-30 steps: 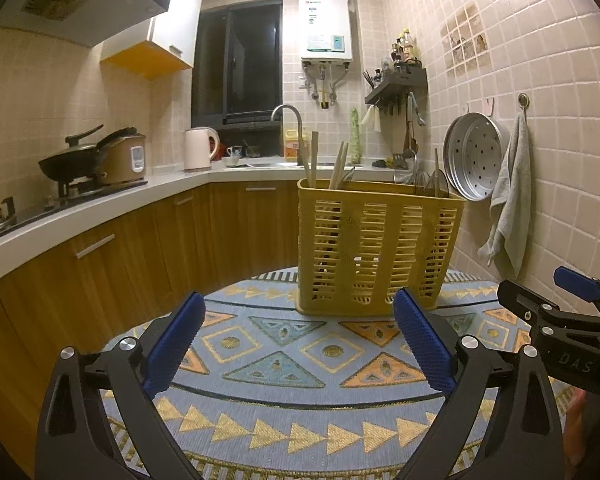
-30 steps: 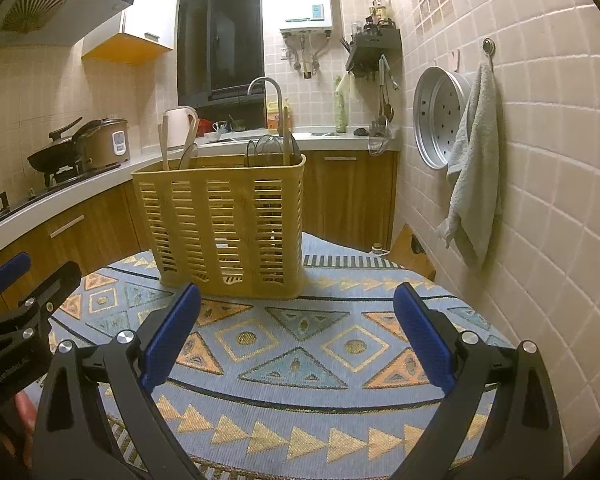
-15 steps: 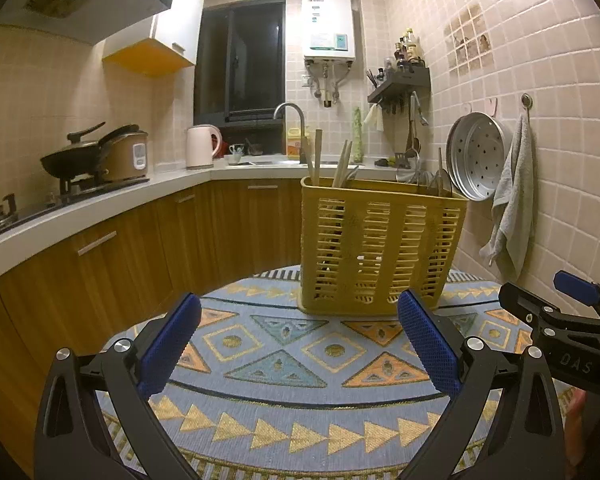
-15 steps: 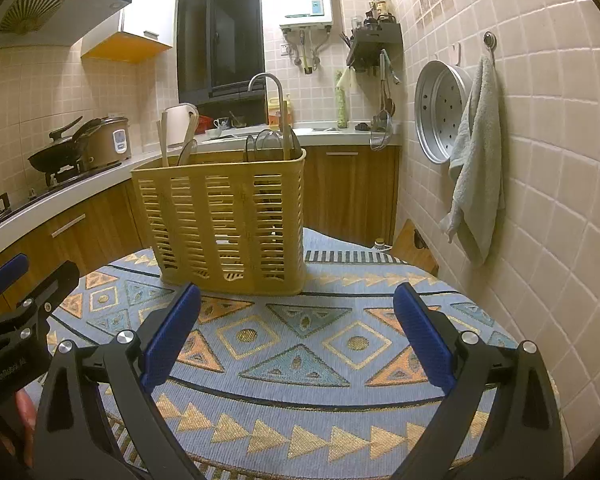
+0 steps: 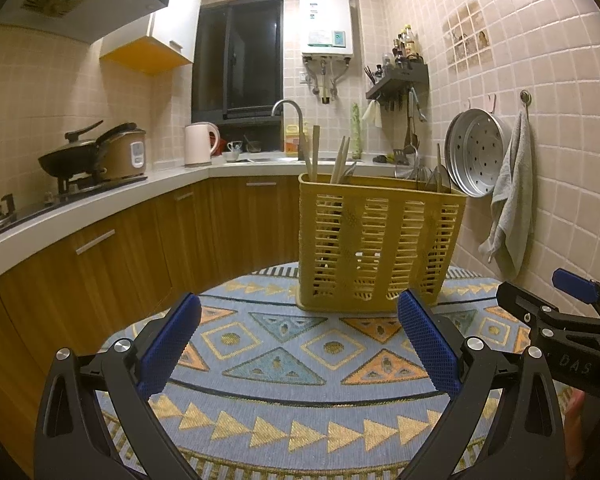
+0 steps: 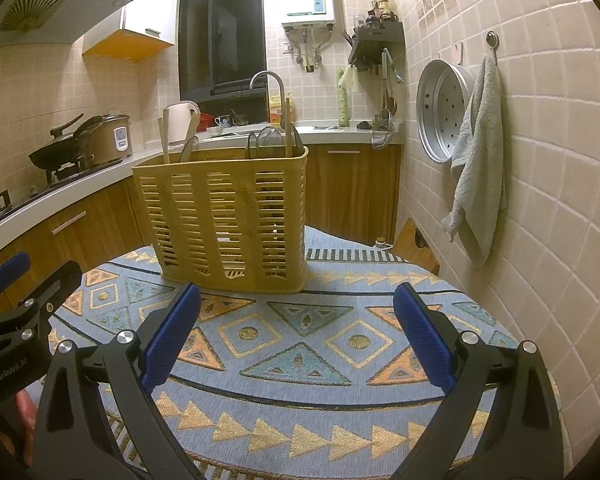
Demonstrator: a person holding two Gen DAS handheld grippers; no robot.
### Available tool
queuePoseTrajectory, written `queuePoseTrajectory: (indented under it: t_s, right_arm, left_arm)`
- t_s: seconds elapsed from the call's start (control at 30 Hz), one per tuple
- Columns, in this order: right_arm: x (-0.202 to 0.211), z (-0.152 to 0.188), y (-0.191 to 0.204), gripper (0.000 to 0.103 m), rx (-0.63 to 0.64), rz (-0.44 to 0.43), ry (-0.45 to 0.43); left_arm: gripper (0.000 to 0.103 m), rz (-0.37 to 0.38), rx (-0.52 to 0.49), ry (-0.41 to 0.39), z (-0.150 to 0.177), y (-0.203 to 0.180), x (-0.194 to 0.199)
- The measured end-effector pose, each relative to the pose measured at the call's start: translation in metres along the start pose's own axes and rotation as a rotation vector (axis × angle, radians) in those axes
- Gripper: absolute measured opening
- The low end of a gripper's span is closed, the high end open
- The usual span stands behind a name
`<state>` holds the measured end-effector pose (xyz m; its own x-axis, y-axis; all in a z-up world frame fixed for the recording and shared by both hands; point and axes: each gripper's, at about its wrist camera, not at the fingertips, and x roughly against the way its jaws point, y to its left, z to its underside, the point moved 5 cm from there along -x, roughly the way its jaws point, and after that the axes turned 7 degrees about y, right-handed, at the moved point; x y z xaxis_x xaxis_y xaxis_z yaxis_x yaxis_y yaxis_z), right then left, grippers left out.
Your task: Organize utensils
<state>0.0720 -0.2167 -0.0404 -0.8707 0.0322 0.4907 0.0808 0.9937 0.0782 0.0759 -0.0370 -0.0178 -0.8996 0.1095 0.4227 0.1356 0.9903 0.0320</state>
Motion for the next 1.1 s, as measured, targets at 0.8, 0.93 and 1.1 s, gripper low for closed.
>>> queuePoseTrajectory:
  t_s: [0.8, 0.93, 1.1]
  right_arm:
    - [-0.0024, 0.001, -0.0004, 0.092, 0.003, -0.016, 0.016]
    - [-0.0025, 0.0015, -0.0001, 0.093, 0.003, -0.016, 0.019]
    - [-0.0031, 0.0015, 0.0011, 0.092, 0.011, -0.018, 0.02]
  left_arm:
    - [0.095, 0.002, 0.003, 0.023, 0.0034, 0.0035, -0.0042]
    - [0.095, 0.004, 0.009, 0.028, 0.0051, 0.0066, -0.0057]
    - [0.095, 0.005, 0.007, 0.031, 0.0039, 0.0066, -0.0063]
